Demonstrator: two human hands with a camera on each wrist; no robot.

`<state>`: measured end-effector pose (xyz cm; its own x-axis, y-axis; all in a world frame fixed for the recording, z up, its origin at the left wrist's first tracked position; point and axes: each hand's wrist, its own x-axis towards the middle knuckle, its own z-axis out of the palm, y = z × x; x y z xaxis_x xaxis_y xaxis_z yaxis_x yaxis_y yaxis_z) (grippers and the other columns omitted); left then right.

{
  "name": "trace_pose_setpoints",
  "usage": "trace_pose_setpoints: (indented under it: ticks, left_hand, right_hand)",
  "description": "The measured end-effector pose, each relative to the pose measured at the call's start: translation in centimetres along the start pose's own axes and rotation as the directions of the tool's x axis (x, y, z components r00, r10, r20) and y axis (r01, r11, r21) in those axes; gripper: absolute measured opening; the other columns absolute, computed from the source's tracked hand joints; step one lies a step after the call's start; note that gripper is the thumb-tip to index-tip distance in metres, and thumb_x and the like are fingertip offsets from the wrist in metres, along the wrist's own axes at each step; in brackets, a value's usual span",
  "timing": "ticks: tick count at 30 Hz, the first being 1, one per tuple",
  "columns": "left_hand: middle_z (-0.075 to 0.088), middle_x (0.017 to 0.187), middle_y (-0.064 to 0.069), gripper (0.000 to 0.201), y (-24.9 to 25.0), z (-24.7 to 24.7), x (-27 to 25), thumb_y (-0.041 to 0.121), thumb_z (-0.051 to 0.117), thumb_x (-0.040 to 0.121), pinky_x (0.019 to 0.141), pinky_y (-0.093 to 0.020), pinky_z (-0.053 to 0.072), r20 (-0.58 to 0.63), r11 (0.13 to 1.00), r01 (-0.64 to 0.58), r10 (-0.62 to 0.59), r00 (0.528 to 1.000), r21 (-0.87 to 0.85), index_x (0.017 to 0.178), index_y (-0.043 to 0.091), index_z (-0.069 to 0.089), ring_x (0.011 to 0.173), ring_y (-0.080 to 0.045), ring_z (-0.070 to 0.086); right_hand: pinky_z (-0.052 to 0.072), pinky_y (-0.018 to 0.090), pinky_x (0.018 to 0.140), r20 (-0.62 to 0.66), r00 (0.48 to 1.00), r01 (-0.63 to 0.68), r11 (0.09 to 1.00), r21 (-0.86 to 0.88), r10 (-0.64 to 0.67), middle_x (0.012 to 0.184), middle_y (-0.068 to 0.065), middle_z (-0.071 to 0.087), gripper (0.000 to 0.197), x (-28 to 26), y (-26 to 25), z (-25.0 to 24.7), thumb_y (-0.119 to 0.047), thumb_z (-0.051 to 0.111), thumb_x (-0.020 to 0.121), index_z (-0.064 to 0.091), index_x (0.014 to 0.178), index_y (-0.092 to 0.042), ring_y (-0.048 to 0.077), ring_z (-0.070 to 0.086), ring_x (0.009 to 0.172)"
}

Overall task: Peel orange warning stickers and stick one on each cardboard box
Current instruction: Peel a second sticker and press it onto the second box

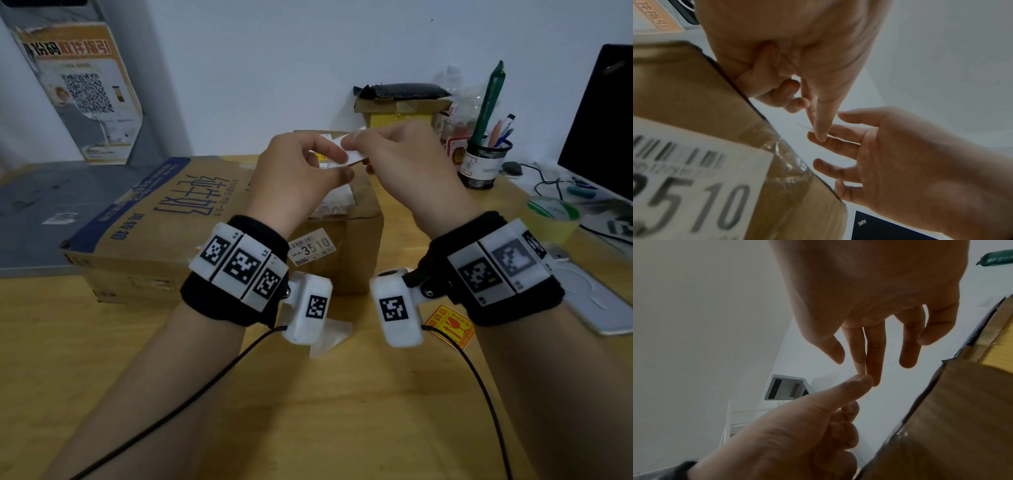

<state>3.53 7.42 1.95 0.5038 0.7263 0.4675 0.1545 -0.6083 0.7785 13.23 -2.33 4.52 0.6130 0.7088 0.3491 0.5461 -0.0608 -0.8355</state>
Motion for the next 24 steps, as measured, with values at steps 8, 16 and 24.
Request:
trace_pose_setpoints:
  ticks: [8,16,24]
  left_hand:
    - [0.045,0.059,0.012,0.018,-0.06,-0.12,0.39,0.031,0.088,0.071,0.054,-0.021,0.034,-0.013,1.000,-0.030,0.030,0.999,-0.007,0.081,0.029,0.074,0.050,-0.002,0.040]
    - [0.047,0.059,0.008,0.009,0.01,-0.10,0.38,0.035,0.081,0.080,0.053,-0.019,0.034,-0.074,0.999,-0.029,0.028,0.997,-0.016,0.078,0.030,0.074,0.049,-0.002,0.039]
    - [0.042,0.056,0.009,0.006,0.56,-0.51,0.26,0.031,0.078,0.082,0.051,-0.017,0.032,-0.031,1.000,0.026,-0.026,0.999,-0.010,0.078,0.028,0.076,0.047,-0.002,0.038]
  right_hand:
    - [0.045,0.032,0.069,-0.008,1.000,0.031,0.998,0.053,-0.030,0.116,0.033,0.062,0.038,0.24,0.09,0.15,-0.028,0.059,0.095,0.073,0.105,0.006,0.015,0.047,0.072]
    - [0.054,0.028,0.082,0.016,1.000,0.023,0.993,0.112,-0.025,0.085,-0.013,0.073,0.021,0.57,0.29,0.25,-0.025,0.061,0.097,0.080,0.100,-0.018,-0.004,0.061,0.079]
    - [0.048,0.014,0.073,-0.035,0.999,0.042,0.977,0.207,-0.035,0.067,-0.024,0.063,0.021,0.94,0.84,0.56,-0.022,0.060,0.096,0.081,0.099,-0.018,-0.014,0.058,0.068]
